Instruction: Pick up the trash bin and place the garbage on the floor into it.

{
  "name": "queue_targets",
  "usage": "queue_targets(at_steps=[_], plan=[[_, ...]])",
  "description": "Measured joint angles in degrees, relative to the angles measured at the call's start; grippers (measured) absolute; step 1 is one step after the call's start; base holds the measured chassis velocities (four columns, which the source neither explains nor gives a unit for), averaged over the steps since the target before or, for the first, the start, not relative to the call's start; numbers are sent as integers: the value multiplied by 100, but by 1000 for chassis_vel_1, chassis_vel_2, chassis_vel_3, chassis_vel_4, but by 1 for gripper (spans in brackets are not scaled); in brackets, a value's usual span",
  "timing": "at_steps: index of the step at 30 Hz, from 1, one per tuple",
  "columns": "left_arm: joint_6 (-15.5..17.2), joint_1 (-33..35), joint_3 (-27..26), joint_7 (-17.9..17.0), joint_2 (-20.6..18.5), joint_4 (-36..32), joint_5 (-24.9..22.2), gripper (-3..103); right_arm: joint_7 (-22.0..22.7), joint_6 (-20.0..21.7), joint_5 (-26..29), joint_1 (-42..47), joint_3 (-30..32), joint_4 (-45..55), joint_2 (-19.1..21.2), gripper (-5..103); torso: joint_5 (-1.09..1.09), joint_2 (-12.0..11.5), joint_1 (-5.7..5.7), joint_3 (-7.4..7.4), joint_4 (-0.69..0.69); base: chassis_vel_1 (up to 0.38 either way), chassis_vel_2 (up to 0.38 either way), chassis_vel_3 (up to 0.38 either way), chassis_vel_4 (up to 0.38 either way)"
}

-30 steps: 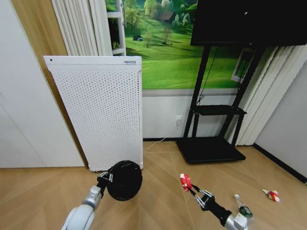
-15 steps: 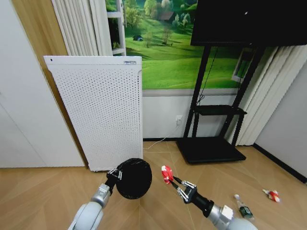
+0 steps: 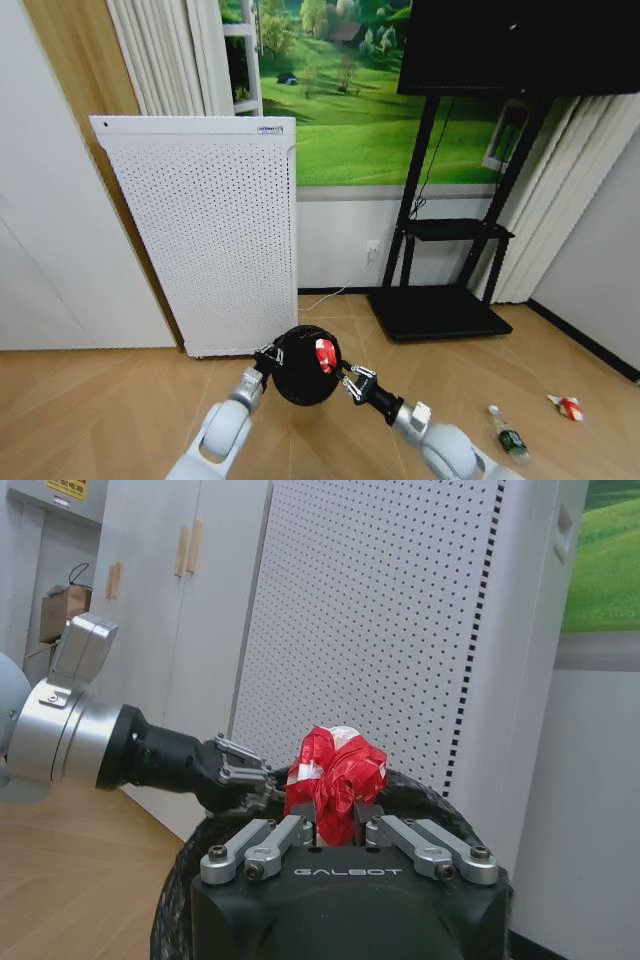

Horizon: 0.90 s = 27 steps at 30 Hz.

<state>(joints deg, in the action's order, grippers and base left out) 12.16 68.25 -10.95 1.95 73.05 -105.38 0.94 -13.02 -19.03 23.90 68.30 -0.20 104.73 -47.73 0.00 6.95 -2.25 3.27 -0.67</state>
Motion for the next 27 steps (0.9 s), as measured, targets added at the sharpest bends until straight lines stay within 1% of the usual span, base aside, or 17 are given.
queue_targets(at_steps=[5,6,9,10,11,12,13,15,16,17,18,19,21,23,25,26,27], plan=[[-3,50,7,-1,38,-27,21,6,28,2,-92,-203,-209,-99,-103,19,0,0,0,0,1,0,0,0,0],[-4,72,6,-1,33,-49,21,6,86,4,-124,-233,-250,-111,-114,15,0,0,0,0,0,0,0,0,0],[-9,90,-2,0,28,-57,23,6,140,42,-148,-251,-280,-119,-122,19,0,0,0,-1,0,0,0,0,0],[-9,91,-3,0,35,-56,29,6,145,74,-163,-252,-279,-123,-126,24,0,0,0,-1,0,0,0,0,0],[-9,91,-3,0,35,-56,29,6,145,74,-163,-252,-279,-123,-126,24,0,0,0,-1,0,0,0,0,0],[-13,88,-3,0,49,-56,39,6,147,86,-173,-251,-274,-128,-131,29,0,0,0,-1,0,0,0,0,0],[-14,88,3,2,61,-54,47,6,148,94,-179,-243,-263,-129,-128,40,0,0,0,-1,0,0,0,0,0],[-15,88,10,3,67,-54,49,6,148,96,-183,-235,-251,-128,-122,40,0,0,0,-1,-1,0,0,0,0],[-17,88,16,4,70,-54,51,6,148,99,-185,-227,-237,-127,-116,45,0,0,0,-1,-1,0,0,0,0],[-17,88,16,4,70,-54,51,6,148,99,-185,-227,-237,-127,-116,45,0,0,0,-1,-1,0,0,0,0],[-18,89,21,7,74,-55,54,6,150,103,-187,-222,-219,-124,-111,51,0,0,0,-1,-1,0,0,0,0],[-19,94,26,11,83,-57,61,6,153,108,-189,-212,-188,-121,-109,62,0,0,0,-1,-1,0,0,0,0],[-21,99,27,11,86,-58,64,6,155,109,-190,-206,-172,-121,-108,62,0,0,0,-1,0,0,0,0,0],[-26,116,26,12,88,-68,69,6,157,110,-198,-182,-148,-117,-106,73,0,0,0,-1,0,0,0,0,0],[-27,121,25,13,88,-72,69,6,158,110,-198,-174,-141,-114,-106,73,0,0,0,-1,0,0,0,0,0],[-28,135,17,14,87,-82,72,6,170,113,-200,-148,-119,-104,-106,78,0,0,0,-1,0,0,0,0,0],[-28,135,17,14,87,-82,72,6,170,113,-200,-148,-119,-104,-106,78,0,0,0,-1,0,0,0,0,0]])
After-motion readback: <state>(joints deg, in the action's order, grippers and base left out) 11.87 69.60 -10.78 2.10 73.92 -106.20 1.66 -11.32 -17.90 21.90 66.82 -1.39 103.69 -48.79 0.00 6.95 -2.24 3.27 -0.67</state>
